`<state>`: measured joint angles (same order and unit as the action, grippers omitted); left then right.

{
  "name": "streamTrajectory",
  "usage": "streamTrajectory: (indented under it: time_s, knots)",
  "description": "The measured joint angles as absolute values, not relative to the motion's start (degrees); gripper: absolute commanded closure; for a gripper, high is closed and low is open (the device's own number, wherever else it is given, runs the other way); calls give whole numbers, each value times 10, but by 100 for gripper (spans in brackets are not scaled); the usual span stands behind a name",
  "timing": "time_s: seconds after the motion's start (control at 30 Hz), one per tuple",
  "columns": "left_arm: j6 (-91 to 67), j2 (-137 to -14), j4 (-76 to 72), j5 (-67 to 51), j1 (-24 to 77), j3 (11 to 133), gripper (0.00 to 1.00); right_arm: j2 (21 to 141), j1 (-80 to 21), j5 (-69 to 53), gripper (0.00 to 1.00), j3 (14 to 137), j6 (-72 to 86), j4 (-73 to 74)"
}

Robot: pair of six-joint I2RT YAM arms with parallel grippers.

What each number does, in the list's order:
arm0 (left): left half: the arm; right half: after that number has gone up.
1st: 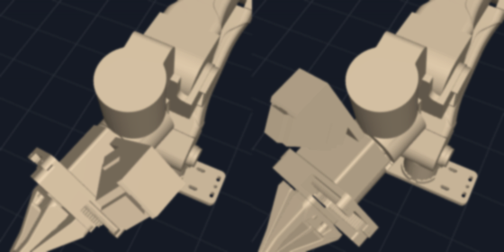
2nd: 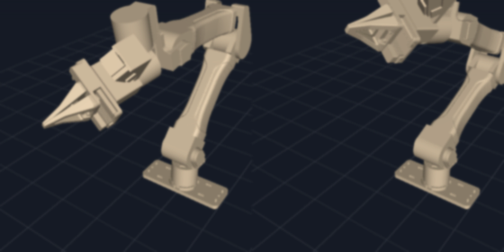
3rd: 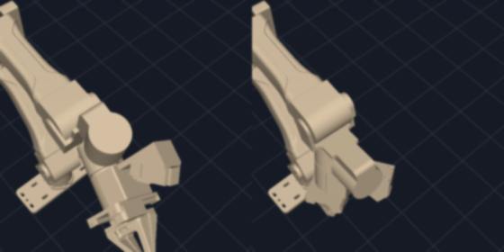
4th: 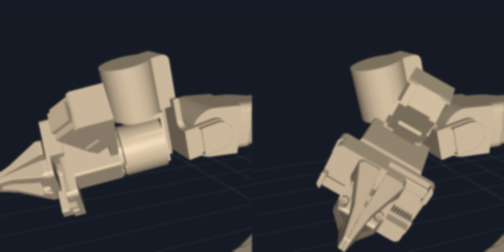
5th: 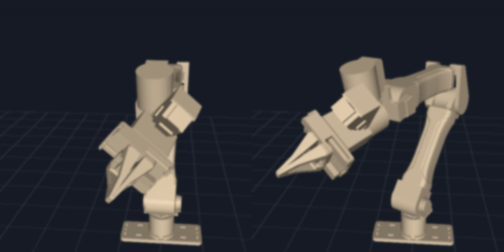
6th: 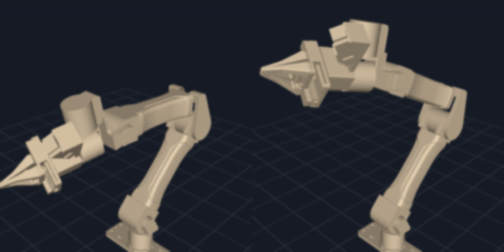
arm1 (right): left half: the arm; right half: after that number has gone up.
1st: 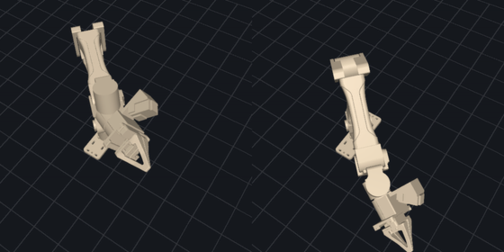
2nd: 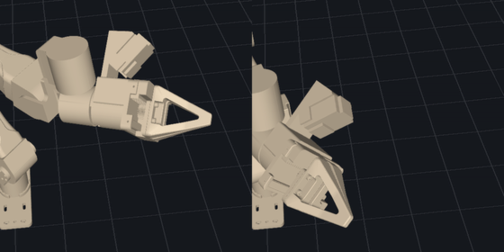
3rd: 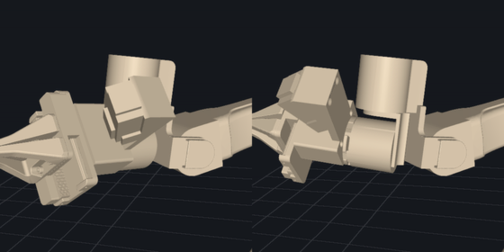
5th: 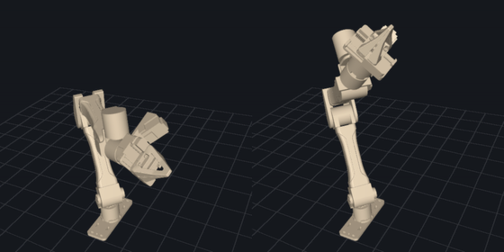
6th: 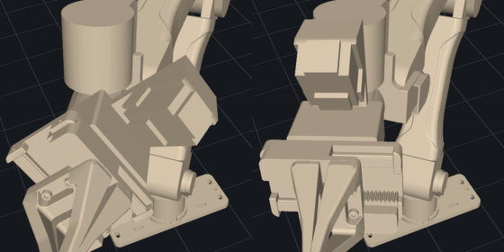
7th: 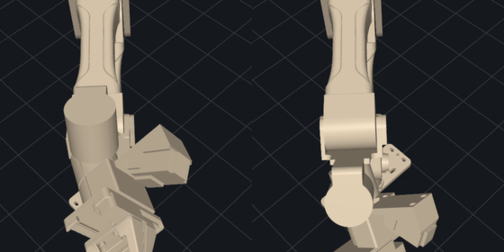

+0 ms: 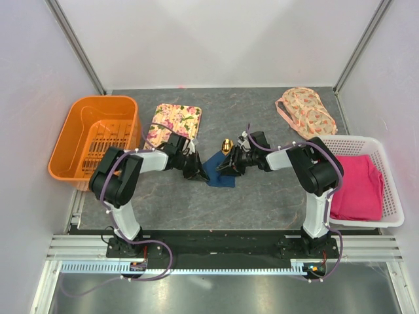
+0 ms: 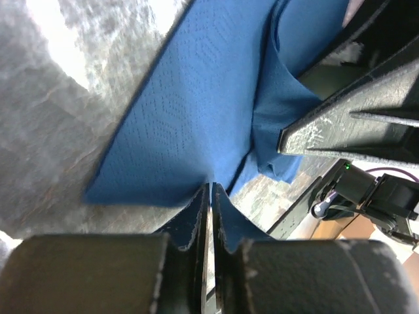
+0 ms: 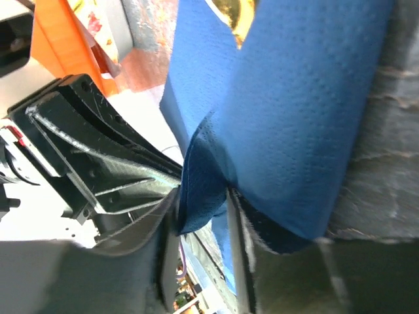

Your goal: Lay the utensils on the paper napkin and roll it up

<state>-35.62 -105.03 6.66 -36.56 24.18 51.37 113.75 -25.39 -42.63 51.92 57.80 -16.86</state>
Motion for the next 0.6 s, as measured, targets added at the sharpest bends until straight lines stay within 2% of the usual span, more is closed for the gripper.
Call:
streamTrajectory:
  time_s: [0.1, 0.17, 0.27, 0.47, 0.6]
  knots:
    - [-365, -1028, 45, -367, 235, 498, 81, 1138, -254, -428, 54, 519, 582, -176]
    - [-372, -1012, 29, -371, 227, 496, 72, 1138, -254, -428, 44, 519, 584, -178]
    - [-378, -988, 11, -378, 211, 496, 68, 1137, -254, -435, 40, 520, 589, -189]
    - [-381, -981, 4, -380, 184, 525, 66, 1137, -256, -437, 40, 521, 590, -196]
    - [-380, -999, 8, -380, 185, 569, 68, 1137, -256, -436, 49, 521, 589, -196]
